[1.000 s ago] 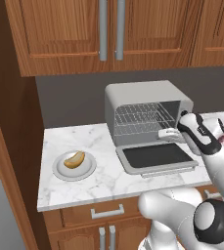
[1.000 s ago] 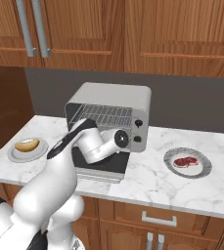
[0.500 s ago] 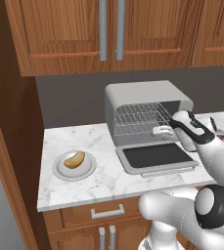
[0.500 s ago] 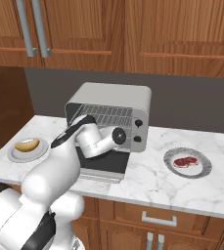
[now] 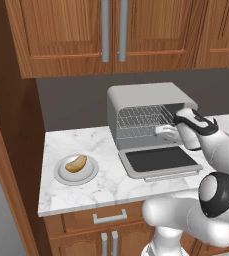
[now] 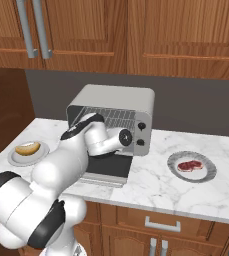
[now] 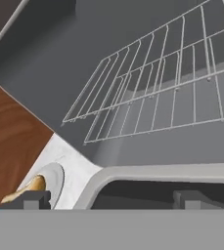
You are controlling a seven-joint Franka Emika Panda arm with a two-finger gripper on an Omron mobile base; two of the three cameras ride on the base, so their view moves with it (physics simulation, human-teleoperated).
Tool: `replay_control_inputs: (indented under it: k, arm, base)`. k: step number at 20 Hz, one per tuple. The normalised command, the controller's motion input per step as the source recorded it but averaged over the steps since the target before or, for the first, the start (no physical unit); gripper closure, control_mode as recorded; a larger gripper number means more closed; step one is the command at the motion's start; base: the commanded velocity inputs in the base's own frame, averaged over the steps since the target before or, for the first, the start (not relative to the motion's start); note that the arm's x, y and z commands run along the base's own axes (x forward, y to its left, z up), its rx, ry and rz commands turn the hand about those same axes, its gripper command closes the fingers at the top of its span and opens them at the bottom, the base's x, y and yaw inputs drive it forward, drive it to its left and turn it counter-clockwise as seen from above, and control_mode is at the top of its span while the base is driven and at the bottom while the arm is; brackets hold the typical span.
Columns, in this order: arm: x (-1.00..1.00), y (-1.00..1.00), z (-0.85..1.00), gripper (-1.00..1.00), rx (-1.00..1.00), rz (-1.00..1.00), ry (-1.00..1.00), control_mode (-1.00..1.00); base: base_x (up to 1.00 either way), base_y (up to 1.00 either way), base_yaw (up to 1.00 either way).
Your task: Open the toaster oven door. Place the hotdog bun on the top rack in the toaster oven and place the steak on the bottom rack.
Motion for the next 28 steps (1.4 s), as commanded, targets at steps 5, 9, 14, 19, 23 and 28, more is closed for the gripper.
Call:
replay_control_inputs:
  k: [5,9,14,19,23,28]
  arm:
    - [0.23,0.0,-0.01,-1.0,0.0,-0.05,-0.04,-1.0]
    - [0.09,0.0,-0.13,-1.0,0.0,-0.06,-0.07,-1.0]
    - [0.1,0.0,-0.08,-1.0,0.0,-0.08,-0.03,-1.0]
    - [0.07,0.0,-0.05,-1.0,0.0,-0.08,0.0,-1.0]
    - [0.06,0.01,-0.07,-1.0,0.0,-0.08,0.01,-1.0]
    - [0.07,0.01,-0.15,-1.0,0.0,-0.04,0.0,-1.0]
  base:
    - [0.0,0.0,0.0]
    - [0.0,0.0,0.0]
    - [0.0,0.0,0.0]
    - [0.0,0.0,0.0]
    - [0.0,0.0,0.0]
    - [0.0,0.0,0.0]
